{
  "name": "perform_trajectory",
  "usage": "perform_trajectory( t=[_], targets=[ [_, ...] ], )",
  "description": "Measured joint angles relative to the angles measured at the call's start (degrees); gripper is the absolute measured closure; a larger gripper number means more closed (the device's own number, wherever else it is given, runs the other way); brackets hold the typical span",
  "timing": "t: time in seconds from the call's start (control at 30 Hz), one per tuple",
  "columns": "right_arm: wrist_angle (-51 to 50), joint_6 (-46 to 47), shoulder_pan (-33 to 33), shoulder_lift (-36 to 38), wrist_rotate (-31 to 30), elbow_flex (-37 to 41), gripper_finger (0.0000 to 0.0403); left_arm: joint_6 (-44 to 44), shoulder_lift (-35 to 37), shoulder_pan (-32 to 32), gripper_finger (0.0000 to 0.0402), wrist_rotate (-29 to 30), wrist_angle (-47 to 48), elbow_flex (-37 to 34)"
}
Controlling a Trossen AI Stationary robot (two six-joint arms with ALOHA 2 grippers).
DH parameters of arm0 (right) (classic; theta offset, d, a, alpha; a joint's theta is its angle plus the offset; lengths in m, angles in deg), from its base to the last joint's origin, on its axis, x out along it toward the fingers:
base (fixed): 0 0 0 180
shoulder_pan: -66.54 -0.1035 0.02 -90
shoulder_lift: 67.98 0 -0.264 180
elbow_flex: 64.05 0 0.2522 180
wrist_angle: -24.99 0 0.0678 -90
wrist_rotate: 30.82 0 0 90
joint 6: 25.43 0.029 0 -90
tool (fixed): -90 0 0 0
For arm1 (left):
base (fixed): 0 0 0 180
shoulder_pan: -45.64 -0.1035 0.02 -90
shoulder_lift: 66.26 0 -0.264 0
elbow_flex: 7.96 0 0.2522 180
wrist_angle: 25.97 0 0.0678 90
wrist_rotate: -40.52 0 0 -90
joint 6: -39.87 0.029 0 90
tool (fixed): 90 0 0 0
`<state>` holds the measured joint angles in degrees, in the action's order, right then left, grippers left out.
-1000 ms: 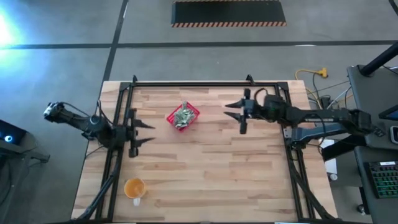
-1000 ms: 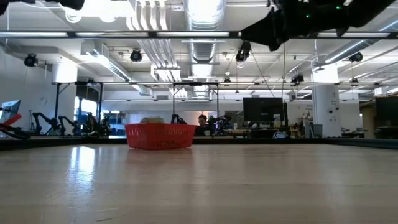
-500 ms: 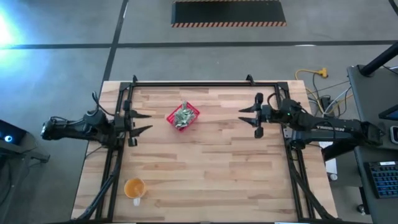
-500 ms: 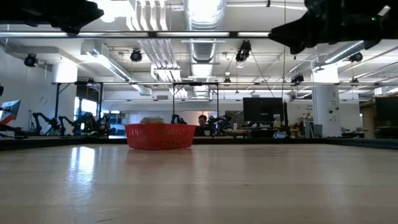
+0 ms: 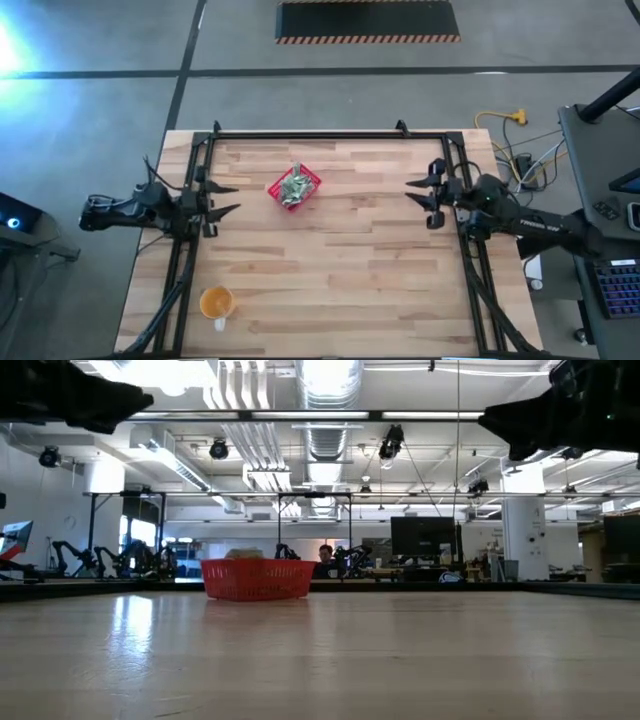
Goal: Pick and place Stevia / Truvia into bins
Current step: Return to Home Position
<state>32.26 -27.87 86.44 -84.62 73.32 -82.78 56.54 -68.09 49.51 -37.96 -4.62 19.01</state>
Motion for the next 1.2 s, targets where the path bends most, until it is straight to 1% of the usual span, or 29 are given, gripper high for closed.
perform_trajectory(
  t=[0.07,0.17,0.27,0.37,0.43,0.47,0.53,0.67,0.77,0.9,1.0,1.07,1.2],
  targets=[
    [-0.41,1.13,0.04,3.01,0.56,1.36,0.0284,-0.24,-0.6,-0.01,0.024,0.63,-0.96,-0.94],
    [-0.77,2.89,0.02,6.48,4.26,4.13,0.0282,-0.87,0.29,-0.01,0.024,1.51,-0.1,-2.27],
    [-4.58,4.11,-0.14,9.29,5.87,4.45,0.028,-1.25,0.21,-0.03,0.024,2.77,-0.96,-2.28],
    [-5.91,4.58,-2.57,10.02,8.7,4.45,0.0281,-1.38,0.21,-0.01,0.024,2.93,-0.59,-2.32],
    [-5.99,4.15,-5.22,9.76,8.97,4.45,0.0284,-1.52,0.21,-0.01,0.024,2.92,-0.72,-2.32],
    [-5.77,3.7,-6.72,9.67,8.1,4.45,0.0285,-1.76,0.21,-0.01,0.024,2.94,-0.62,-2.32],
    [-5.62,2.68,-9.77,9.67,4.52,4.45,0.0287,-2.44,0.21,-0.01,0.024,2.92,-0.75,-1.96],
    [-5.4,1.69,-15.63,9.78,-5.55,4.45,0.0289,-2.79,0.21,-0.01,0.024,2.9,-0.78,-2.05],
    [-5.57,0.49,-18.21,9.8,-9.58,4.45,0.0287,-2.78,0.21,-0.01,0.024,2.9,-0.93,-2.06],
    [-7.87,0.31,-18.39,10.55,-13.3,4.45,0.0284,-2.78,0.23,-0.01,0.024,2.9,-0.39,-2.06],
    [-11.64,1.09,-17.88,11.72,-18.06,4.45,0.0286,-2.78,0.23,-0.01,0.024,2.93,1.41,-1.88],
    [-13.48,1.76,-17.65,12.76,-20.2,4.45,0.0289,-2.8,0.23,0.01,0.024,3.71,1.96,-1.88],
    [-15.91,1.68,-17.13,15.53,-20.79,4.45,0.0293,-2.78,0.23,-0.01,0.024,5.44,2.13,-1.88]
  ],
)
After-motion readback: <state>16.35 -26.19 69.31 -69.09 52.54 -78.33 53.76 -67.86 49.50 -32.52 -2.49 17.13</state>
